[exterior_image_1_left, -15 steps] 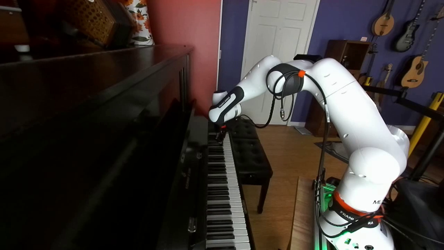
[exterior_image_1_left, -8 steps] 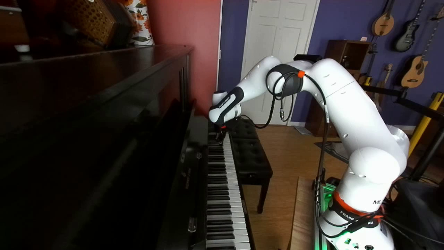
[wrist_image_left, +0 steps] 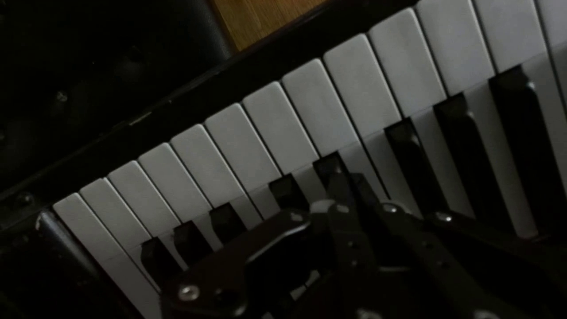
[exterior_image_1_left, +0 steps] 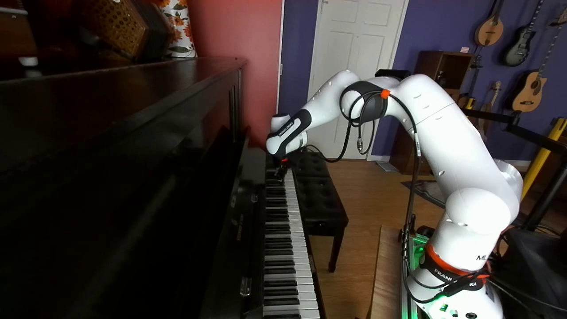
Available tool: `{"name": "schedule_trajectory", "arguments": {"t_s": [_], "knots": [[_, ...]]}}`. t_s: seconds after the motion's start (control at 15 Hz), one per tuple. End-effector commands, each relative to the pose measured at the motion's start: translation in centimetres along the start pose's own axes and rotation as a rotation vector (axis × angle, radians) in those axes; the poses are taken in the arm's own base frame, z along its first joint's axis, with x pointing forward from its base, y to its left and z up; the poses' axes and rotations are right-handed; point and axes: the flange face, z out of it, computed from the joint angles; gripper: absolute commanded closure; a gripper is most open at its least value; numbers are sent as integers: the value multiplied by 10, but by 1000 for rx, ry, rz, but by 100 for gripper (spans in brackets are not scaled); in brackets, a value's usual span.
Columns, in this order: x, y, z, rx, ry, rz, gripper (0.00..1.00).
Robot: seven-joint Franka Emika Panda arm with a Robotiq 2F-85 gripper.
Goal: Press the fifth black key to the right on the keyboard
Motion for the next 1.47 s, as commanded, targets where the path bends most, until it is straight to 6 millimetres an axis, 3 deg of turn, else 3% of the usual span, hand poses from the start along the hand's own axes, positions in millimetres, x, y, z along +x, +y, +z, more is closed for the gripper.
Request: {"name": "schedule_trajectory", "arguments": {"t_s": [0.0, 0.53, 1.4], "knots": [[-2, 4, -16, 9, 23, -3, 60], [-8, 5, -66, -31, 59, -131, 1], [-51, 1, -164, -126, 55, -141, 0]]}}
